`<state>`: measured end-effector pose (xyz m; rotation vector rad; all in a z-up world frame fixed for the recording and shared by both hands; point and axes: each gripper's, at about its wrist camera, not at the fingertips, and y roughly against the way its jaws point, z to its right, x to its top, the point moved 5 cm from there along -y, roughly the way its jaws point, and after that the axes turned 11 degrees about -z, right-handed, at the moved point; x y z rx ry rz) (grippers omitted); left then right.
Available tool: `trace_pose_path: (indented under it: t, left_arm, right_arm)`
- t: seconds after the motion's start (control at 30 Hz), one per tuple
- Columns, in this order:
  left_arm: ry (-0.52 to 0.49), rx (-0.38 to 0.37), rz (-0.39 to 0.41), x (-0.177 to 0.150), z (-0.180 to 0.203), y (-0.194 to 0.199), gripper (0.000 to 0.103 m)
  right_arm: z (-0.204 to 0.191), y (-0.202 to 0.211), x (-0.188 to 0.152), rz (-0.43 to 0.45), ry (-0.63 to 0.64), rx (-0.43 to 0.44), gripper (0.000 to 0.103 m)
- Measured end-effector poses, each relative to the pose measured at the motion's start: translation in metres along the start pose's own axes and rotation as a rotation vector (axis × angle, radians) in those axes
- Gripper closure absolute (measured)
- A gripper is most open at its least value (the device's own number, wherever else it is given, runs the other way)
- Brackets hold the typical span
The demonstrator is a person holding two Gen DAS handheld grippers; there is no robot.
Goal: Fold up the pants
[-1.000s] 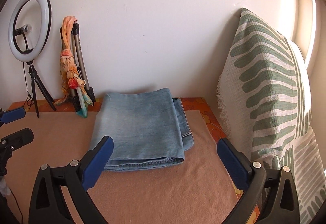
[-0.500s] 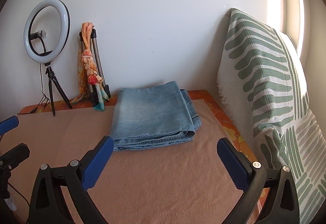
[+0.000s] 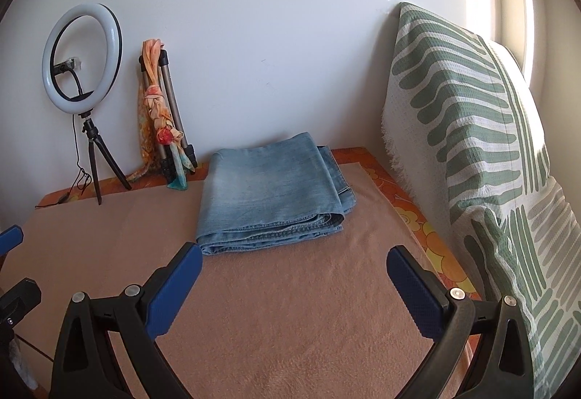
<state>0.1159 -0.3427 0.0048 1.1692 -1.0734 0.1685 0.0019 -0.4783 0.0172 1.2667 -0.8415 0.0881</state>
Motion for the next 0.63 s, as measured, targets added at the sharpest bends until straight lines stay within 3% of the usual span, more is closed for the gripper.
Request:
trace_pose_path:
  t: [0.17,0.63]
  left_arm:
    - [-0.013,0.038,0.030,-0.0007,-0.0041,0.0040,0.001]
    - [-0.008,0.030,0.020,-0.0016,-0.0079,0.0038,0.001]
  right_arm:
    - [-0.0032,-0.0026,-0.0007,-0.006,0.006,0.000,0.000]
    - [-0.0091,-0.0038,0.0020,-0.005,0.015,0.013,0.000]
